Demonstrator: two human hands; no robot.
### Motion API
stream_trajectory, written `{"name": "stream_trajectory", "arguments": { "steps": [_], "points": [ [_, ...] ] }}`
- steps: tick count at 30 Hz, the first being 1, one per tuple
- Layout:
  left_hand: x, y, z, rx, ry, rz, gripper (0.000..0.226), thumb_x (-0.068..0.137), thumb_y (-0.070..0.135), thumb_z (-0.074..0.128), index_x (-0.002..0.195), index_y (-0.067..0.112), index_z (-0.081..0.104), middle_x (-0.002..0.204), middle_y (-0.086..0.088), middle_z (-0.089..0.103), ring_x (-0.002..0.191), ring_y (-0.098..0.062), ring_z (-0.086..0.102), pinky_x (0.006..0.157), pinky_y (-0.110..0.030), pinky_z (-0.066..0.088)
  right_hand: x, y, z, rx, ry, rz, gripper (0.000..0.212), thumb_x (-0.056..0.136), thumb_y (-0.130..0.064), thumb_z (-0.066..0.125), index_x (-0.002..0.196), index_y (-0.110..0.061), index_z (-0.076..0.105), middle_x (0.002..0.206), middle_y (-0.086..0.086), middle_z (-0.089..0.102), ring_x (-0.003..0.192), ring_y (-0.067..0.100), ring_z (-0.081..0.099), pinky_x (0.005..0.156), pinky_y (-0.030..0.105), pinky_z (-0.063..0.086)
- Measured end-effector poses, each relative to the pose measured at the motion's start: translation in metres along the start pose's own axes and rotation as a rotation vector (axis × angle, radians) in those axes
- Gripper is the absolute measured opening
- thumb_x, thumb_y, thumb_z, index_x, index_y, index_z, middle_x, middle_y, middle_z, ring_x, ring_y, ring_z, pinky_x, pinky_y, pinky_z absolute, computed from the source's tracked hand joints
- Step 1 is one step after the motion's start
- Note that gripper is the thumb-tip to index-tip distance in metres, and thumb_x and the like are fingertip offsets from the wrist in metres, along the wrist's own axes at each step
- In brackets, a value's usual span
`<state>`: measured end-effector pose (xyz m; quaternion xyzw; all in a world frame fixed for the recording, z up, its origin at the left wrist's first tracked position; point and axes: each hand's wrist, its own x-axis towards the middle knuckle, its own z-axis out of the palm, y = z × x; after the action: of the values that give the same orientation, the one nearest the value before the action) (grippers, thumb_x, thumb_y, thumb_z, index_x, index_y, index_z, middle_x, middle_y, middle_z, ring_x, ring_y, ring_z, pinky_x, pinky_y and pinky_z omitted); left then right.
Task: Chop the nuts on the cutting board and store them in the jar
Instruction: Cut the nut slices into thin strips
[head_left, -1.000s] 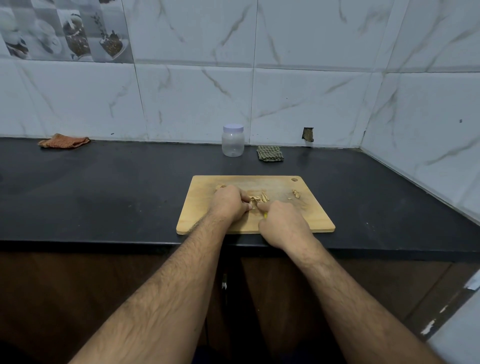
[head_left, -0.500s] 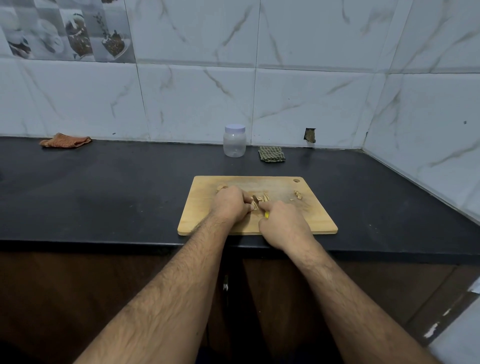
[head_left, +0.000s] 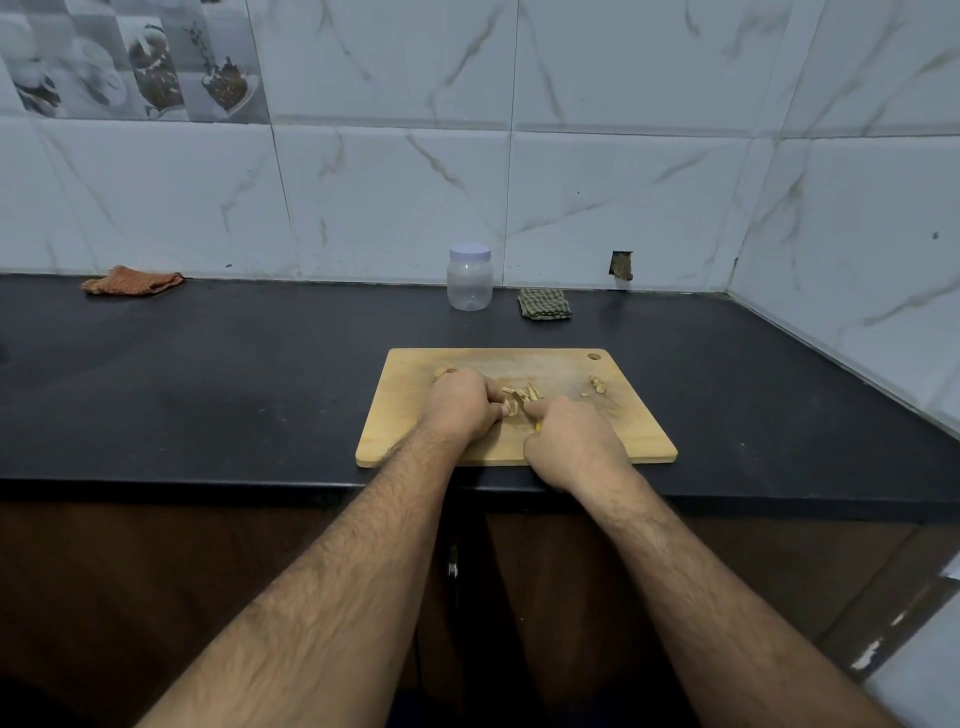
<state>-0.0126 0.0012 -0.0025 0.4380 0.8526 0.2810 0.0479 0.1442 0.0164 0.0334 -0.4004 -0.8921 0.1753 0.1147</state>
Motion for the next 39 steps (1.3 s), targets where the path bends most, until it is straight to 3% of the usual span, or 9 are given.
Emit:
{"name": "stream_trajectory", "arguments": {
  "steps": [12,17,35,39],
  "points": [
    [0.000,0.000,-0.001,0.003,0.006,0.008,0.021,0.088,0.029,0.071,0.108,0.024,0.076,0.111,0.005,0.073,0.108,-0.013,0.063,0.094,-0.030,0.049,-0.003,0.002,0.000,0.044,0.001,-0.014,0.054,0.090,-0.013,0.051,0.141,-0.029,0.053,0.132,0.004,0.061,0.113,0.022,0.057,0.091,0.031,0.051],
    [0.000,0.001,-0.001,0.006,0.006,0.011,0.020,0.088,0.029,0.071,0.107,0.024,0.077,0.111,0.005,0.073,0.108,-0.014,0.063,0.094,-0.029,0.049,-0.003,0.002,-0.003,0.027,-0.010,0.004,0.052,0.089,-0.011,0.050,0.138,-0.028,0.056,0.125,0.004,0.063,0.099,0.022,0.062,0.083,0.032,0.054],
    [0.002,0.000,-0.001,0.022,-0.012,0.007,0.019,0.089,0.029,0.070,0.106,0.025,0.077,0.109,0.005,0.074,0.108,-0.015,0.063,0.094,-0.031,0.050,0.002,-0.005,0.001,0.038,-0.020,-0.028,0.052,0.090,-0.013,0.052,0.139,-0.031,0.055,0.131,0.004,0.062,0.114,0.023,0.058,0.092,0.034,0.052],
    [0.004,-0.001,0.000,0.025,-0.016,0.012,0.021,0.089,0.030,0.070,0.109,0.025,0.076,0.114,0.006,0.072,0.112,-0.014,0.061,0.096,-0.029,0.048,0.003,-0.007,0.002,0.019,-0.040,-0.022,0.053,0.089,-0.013,0.051,0.139,-0.030,0.055,0.129,0.005,0.062,0.108,0.023,0.060,0.089,0.034,0.053]
  ]
}}
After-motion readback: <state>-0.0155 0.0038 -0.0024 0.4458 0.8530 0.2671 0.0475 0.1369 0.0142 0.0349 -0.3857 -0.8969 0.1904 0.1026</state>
